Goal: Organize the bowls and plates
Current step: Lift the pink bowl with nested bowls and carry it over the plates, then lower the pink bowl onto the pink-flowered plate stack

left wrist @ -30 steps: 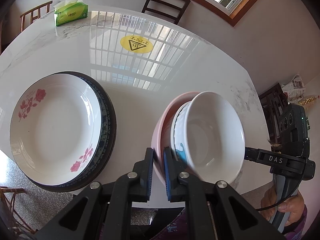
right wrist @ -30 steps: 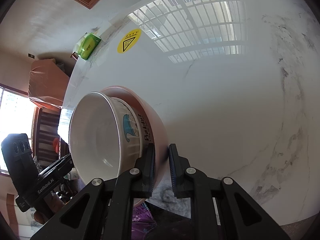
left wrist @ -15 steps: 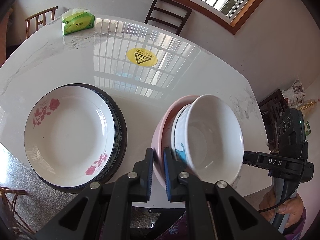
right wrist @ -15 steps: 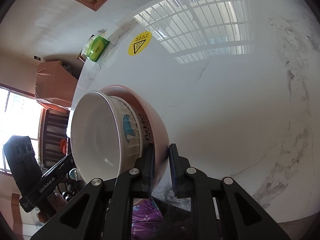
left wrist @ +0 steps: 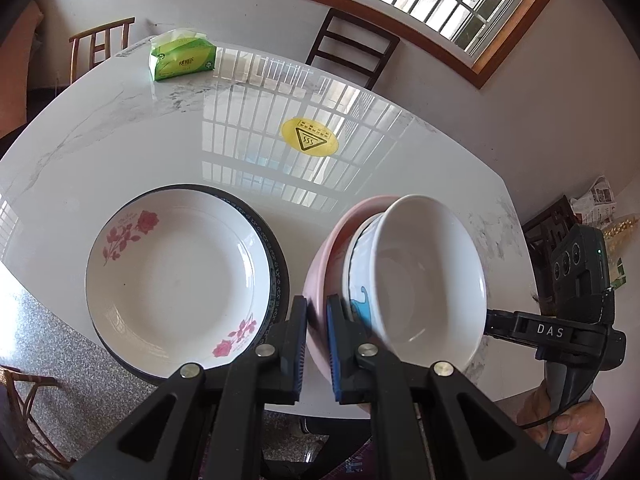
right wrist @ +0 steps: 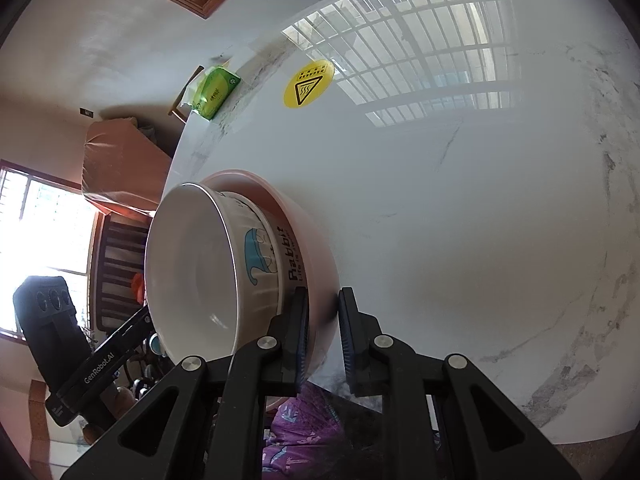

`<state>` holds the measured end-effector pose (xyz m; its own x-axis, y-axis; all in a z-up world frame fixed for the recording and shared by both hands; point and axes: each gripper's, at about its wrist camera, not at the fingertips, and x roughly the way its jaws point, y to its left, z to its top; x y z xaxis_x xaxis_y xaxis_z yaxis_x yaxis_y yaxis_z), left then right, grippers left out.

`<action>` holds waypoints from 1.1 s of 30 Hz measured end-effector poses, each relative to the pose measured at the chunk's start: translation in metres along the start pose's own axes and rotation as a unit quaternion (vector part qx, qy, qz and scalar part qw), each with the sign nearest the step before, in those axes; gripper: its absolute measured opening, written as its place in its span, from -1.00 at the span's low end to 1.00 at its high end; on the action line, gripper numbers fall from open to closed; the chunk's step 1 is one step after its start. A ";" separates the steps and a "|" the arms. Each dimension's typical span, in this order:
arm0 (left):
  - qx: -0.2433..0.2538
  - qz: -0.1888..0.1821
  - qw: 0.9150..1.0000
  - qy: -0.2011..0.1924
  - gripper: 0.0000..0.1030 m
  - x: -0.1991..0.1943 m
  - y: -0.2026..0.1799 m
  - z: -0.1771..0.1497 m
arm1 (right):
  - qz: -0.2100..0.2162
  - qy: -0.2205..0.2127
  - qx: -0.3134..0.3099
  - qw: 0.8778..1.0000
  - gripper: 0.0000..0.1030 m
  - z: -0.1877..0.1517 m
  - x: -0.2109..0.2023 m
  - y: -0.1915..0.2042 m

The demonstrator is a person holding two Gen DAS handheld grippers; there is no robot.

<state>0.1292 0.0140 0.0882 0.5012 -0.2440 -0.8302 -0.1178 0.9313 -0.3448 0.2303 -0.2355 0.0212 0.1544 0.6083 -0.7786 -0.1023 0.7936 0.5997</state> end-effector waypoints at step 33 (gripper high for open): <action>-0.076 0.053 0.995 -0.036 -0.89 -0.050 0.109 0.012 | 0.027 0.052 -0.060 0.996 -0.63 0.015 0.076 0.104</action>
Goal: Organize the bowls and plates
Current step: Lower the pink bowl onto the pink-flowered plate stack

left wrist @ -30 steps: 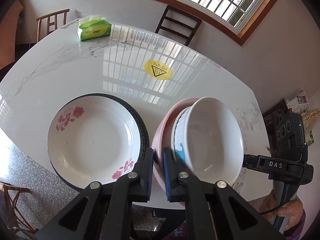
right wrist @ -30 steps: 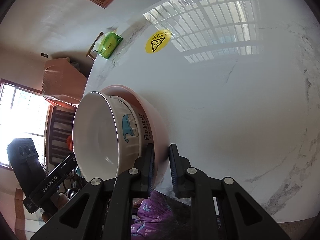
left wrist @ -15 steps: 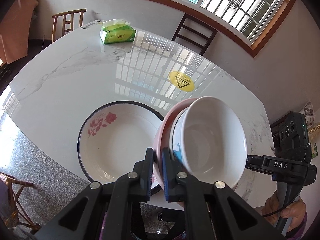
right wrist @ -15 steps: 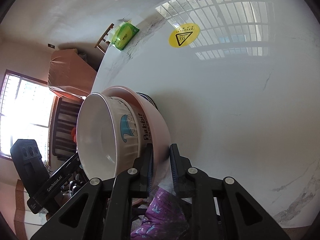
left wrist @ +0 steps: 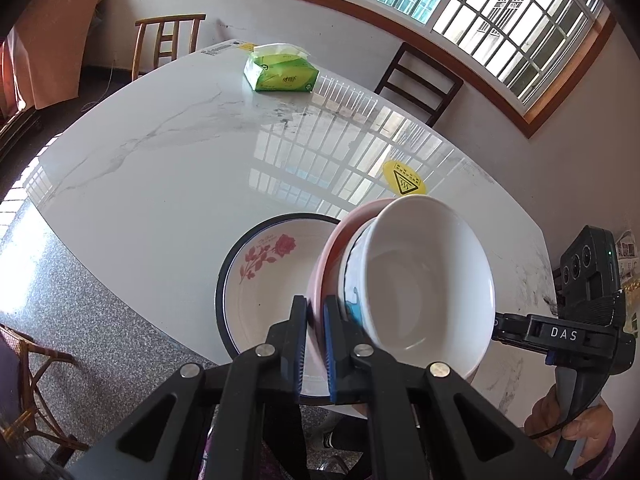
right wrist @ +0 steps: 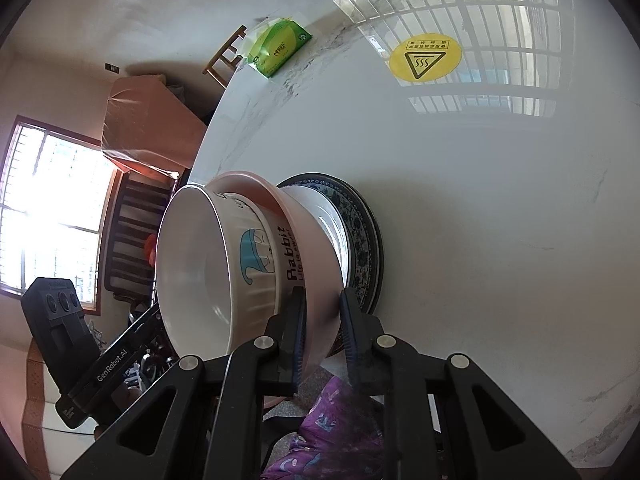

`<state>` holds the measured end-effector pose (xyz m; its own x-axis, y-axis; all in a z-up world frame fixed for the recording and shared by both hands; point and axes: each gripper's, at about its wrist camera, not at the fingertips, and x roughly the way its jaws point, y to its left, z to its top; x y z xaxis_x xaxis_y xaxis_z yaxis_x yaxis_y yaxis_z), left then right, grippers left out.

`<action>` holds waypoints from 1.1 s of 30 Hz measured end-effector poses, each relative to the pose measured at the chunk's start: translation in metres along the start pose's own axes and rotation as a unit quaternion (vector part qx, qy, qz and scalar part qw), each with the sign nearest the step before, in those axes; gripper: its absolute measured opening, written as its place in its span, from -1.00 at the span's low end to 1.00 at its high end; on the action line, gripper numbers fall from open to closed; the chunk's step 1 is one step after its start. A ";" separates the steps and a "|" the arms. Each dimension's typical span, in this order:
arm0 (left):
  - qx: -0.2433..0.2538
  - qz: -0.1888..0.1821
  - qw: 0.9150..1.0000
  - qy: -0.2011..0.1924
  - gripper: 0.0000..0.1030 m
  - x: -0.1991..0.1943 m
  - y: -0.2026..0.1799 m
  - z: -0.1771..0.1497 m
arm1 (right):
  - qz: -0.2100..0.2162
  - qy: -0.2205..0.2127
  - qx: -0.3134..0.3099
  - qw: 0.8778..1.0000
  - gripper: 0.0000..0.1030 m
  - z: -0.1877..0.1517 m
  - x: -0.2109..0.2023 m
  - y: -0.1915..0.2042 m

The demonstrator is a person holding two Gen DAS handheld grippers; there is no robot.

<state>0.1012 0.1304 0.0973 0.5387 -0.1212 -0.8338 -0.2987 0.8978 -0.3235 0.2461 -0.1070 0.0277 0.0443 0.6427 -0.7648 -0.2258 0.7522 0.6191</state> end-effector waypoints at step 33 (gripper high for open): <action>-0.029 -0.001 0.999 0.020 -0.89 0.015 0.049 0.004 | -0.020 0.035 -0.011 0.999 -0.61 0.002 0.034 0.031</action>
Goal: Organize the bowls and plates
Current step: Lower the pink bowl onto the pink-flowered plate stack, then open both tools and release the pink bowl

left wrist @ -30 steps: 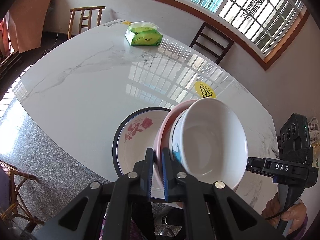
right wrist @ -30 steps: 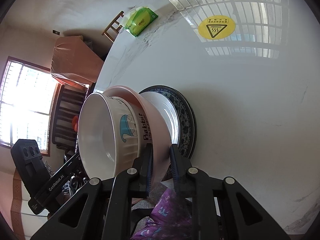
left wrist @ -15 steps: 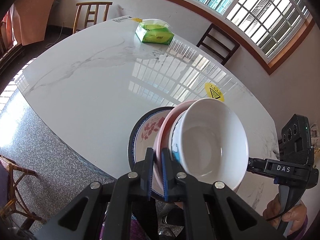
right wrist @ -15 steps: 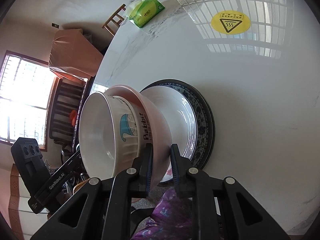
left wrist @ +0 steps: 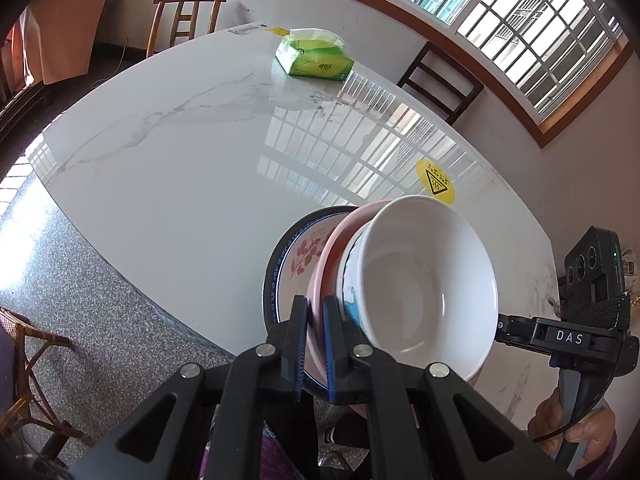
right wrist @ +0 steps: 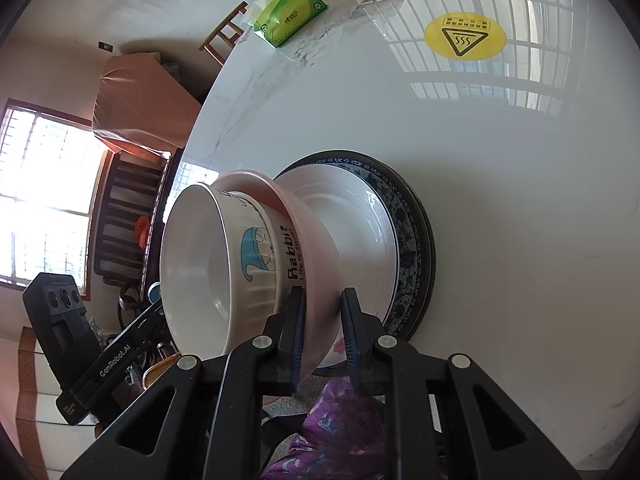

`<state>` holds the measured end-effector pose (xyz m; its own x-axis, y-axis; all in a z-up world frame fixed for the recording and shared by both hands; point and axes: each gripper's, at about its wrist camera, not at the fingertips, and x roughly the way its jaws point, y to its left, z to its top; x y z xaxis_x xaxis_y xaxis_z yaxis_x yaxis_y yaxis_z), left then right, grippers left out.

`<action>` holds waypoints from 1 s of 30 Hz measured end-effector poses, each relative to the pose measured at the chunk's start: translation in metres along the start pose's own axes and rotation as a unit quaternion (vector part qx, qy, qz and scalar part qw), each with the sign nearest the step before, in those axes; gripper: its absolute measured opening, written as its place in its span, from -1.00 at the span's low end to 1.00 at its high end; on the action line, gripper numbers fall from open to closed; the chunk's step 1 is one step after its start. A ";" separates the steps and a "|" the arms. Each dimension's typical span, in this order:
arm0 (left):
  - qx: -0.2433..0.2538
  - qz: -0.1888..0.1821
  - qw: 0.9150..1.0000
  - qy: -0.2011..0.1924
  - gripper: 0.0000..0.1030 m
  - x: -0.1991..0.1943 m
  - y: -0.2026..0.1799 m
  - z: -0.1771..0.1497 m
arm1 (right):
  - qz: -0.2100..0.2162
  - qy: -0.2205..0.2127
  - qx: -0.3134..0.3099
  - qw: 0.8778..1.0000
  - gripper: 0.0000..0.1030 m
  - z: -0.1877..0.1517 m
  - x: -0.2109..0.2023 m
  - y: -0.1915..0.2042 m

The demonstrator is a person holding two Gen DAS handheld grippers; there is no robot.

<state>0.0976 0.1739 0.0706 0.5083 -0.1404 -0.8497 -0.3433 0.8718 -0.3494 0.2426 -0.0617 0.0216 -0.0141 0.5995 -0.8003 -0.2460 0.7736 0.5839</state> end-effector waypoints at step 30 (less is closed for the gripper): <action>0.085 0.076 0.979 -0.170 -0.29 0.002 0.000 -0.032 | -0.030 -0.206 -0.104 0.972 0.46 -0.033 -0.023 0.003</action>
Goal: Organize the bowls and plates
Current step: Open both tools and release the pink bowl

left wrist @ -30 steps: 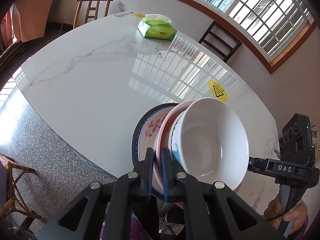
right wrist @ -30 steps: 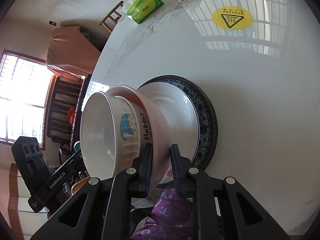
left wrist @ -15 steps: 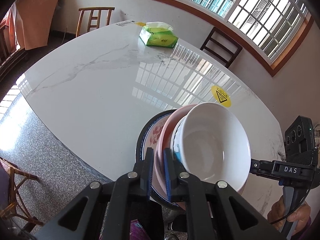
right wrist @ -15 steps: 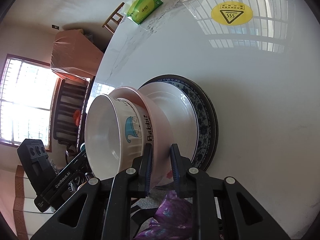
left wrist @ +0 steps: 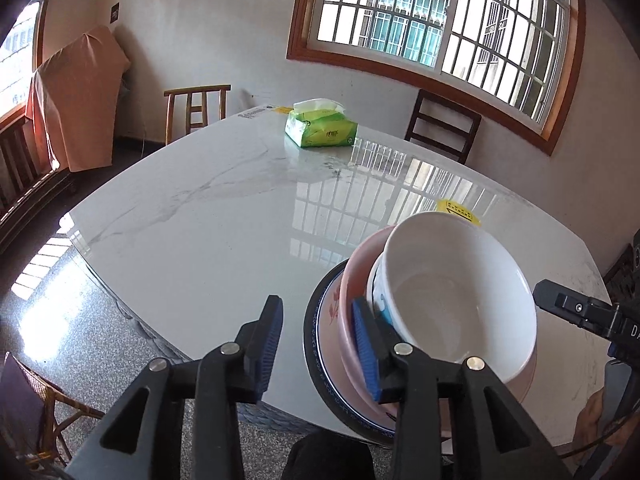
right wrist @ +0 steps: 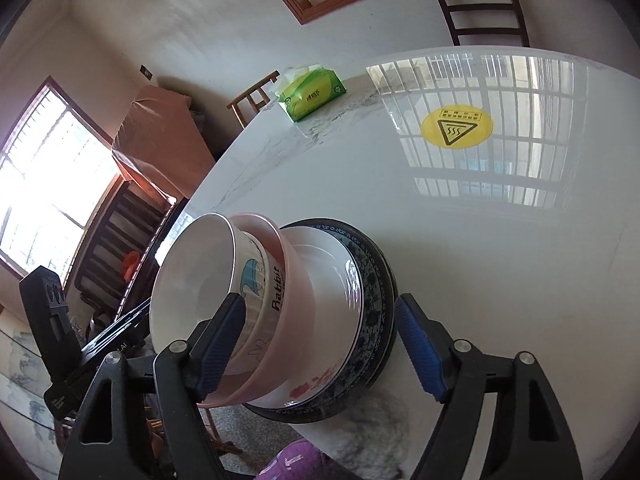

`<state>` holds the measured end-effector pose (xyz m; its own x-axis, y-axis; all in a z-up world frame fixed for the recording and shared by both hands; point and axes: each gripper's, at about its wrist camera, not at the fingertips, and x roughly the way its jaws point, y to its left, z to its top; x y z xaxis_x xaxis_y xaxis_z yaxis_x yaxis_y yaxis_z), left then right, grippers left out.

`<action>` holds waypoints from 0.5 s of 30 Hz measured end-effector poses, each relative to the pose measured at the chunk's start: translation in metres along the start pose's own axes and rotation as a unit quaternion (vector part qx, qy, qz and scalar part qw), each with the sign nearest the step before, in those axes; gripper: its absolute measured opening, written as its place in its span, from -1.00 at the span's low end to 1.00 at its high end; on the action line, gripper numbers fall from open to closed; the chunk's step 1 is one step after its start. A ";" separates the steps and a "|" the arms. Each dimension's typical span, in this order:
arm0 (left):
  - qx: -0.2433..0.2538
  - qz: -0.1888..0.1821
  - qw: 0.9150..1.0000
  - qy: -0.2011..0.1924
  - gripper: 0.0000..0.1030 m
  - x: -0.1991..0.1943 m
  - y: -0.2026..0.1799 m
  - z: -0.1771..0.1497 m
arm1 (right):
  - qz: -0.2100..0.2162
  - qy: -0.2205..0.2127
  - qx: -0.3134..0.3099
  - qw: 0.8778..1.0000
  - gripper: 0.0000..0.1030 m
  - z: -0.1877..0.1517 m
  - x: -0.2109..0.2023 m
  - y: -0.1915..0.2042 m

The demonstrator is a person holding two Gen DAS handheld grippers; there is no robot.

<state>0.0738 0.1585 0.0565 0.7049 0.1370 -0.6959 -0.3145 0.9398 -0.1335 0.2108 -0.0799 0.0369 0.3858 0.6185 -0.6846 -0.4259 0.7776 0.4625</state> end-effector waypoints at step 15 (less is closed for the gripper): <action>0.054 0.027 0.992 -0.112 -0.23 -0.031 -0.015 -0.042 | -0.069 -0.190 -0.078 0.976 0.92 -0.056 -0.040 0.034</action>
<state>0.0304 0.1272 0.0506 0.8155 0.2435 -0.5250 -0.2952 0.9553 -0.0155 0.1349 -0.0840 0.0484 0.7119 0.5293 -0.4615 -0.4567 0.8482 0.2682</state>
